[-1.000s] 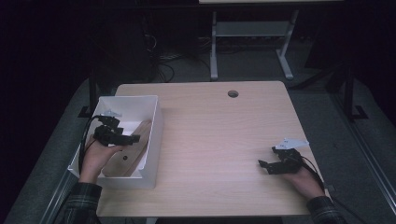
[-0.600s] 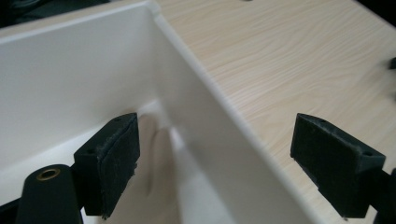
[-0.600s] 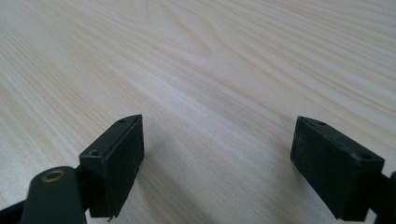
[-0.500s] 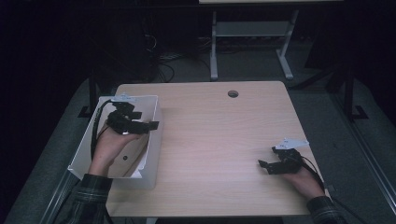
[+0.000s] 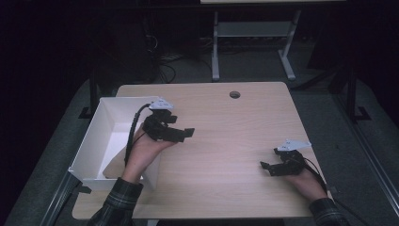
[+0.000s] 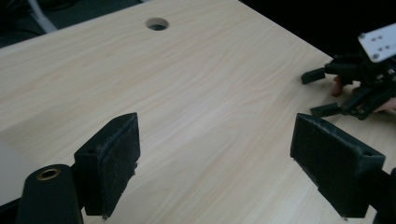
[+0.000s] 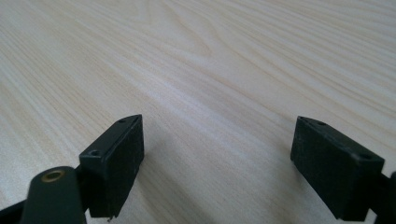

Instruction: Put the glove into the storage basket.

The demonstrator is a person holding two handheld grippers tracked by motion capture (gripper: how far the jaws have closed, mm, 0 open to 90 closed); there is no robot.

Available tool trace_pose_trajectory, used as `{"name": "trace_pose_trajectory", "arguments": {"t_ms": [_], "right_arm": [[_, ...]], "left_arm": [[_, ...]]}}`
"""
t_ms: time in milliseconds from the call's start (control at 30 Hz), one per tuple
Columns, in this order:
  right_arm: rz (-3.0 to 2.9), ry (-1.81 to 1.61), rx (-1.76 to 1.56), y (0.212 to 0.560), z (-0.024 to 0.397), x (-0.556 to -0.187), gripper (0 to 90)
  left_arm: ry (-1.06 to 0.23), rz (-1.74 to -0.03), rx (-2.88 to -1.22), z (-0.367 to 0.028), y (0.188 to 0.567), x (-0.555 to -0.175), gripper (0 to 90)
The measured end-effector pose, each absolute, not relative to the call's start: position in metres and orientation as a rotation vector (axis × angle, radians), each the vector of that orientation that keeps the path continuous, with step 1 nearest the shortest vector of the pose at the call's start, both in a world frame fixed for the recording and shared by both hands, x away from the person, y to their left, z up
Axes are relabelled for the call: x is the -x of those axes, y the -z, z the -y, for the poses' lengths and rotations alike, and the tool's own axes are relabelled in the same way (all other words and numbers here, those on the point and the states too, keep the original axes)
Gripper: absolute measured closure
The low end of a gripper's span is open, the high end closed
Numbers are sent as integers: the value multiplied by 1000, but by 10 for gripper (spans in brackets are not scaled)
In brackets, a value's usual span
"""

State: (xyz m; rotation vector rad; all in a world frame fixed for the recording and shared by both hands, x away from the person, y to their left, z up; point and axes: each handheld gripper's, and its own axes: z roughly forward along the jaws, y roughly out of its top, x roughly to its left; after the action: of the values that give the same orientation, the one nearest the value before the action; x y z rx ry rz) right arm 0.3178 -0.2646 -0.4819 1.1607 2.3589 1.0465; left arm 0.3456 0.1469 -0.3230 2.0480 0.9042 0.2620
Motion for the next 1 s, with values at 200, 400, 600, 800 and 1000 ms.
{"name": "trace_pose_trajectory", "arguments": {"t_ms": [200,400,600,800,1000], "right_arm": [[-2360,-1050,-1158,482,264,-318,170],[-2361,-1052,-1157,482,264,-317,170],[-2362,-1052,-1158,482,264,-317,170],[-2361,-1051,-1157,482,264,-317,169],[-2362,-1051,-1157,482,264,-317,170]], "left_arm": [[-228,-856,-2091,-117,345,-339,157],[-208,-816,-2128,-98,374,-333,159],[-183,-805,-2187,-88,406,-328,161],[-197,-781,-2248,-85,435,-324,160],[-220,-766,-2294,-86,455,-325,160]]}}
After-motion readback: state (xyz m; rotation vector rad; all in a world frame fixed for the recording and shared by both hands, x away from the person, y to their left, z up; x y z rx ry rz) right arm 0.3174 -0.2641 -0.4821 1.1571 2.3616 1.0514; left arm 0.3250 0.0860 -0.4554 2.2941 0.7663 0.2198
